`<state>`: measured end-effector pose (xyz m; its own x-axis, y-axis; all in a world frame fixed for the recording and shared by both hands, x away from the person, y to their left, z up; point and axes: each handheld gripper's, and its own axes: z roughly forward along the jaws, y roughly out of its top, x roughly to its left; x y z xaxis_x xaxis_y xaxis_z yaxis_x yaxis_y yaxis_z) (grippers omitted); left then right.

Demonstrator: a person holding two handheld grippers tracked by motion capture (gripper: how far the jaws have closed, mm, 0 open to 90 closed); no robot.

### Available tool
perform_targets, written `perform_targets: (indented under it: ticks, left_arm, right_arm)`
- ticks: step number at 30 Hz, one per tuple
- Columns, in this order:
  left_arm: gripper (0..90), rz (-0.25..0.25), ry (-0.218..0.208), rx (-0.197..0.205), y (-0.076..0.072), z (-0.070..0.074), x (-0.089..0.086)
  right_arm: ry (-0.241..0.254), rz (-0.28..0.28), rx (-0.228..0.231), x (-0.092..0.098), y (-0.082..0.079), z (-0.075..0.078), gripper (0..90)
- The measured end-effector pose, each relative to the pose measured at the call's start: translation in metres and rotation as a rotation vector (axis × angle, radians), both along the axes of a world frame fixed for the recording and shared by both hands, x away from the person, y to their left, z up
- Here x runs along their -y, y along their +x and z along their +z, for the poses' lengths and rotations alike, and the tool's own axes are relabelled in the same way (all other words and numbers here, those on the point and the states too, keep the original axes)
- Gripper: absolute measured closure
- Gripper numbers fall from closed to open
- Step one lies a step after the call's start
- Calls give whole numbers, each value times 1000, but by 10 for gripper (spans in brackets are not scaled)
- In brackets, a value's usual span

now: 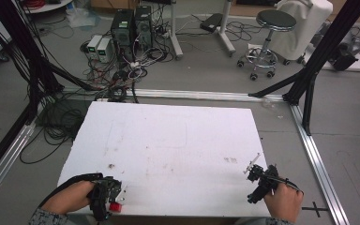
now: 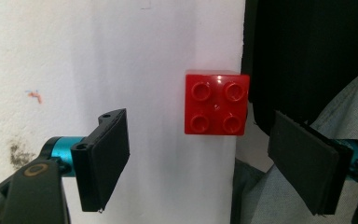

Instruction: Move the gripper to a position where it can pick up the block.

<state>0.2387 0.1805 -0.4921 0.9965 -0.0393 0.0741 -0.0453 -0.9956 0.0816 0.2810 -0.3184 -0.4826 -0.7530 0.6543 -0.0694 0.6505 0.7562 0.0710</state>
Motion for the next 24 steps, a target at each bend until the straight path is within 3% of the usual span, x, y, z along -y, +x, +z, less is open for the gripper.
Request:
perform_targets:
  ticks: [13,24]
  left_arm:
    - [212,-50,34,-22,-4,-16,10]
    - [212,-44,36,-13,-4,-12,8]
  right_arm:
    - [0,-2,-5,0,0,-1,28]
    - [-5,8,-2,-2,1,1,27]
